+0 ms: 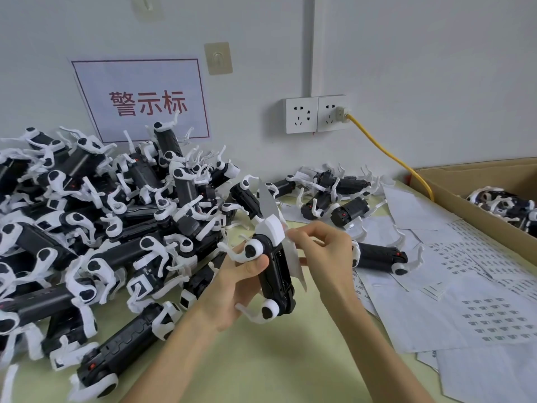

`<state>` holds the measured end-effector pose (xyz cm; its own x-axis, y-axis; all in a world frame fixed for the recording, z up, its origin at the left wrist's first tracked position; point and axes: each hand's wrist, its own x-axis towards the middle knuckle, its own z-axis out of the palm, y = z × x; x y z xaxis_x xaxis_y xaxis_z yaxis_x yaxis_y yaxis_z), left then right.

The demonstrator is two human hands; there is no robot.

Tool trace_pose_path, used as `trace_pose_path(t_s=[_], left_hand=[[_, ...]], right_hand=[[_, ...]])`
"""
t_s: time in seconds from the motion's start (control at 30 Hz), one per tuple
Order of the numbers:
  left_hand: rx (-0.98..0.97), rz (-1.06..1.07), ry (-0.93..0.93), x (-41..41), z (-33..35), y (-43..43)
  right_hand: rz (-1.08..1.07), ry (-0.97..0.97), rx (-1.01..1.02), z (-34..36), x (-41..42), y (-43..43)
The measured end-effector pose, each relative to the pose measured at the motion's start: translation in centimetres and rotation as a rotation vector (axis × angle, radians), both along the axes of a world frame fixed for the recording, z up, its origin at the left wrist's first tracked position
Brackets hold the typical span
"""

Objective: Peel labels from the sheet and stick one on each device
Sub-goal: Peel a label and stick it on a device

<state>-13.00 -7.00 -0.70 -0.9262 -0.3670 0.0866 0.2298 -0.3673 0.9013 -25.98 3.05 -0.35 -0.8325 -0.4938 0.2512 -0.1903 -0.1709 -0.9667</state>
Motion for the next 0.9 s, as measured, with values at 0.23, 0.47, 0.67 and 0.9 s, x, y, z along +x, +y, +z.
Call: trace_pose_path(t_s=[0.23, 0.47, 0.67, 0.9], left_hand=[[0.027, 0.045, -0.048, 0.2, 0.0, -0.1], [0.149, 0.032, -0.054, 0.3, 0.3, -0.3], [0.068, 0.199, -0.028, -0.3, -0.2, -1.0], [0.121, 0.09, 0.051, 0.6, 0.6, -1.3]], right_hand=[[0.137, -0.223, -0.027, 0.3, -0.5, 0.2], [-0.035, -0.262, -0.169, 0.1, -1.0, 0.0], [-0.009, -0.115, -0.165, -0.1, -0.9, 0.0], [0.092, 0.02, -0.179, 0.0, -0.2, -0.1]])
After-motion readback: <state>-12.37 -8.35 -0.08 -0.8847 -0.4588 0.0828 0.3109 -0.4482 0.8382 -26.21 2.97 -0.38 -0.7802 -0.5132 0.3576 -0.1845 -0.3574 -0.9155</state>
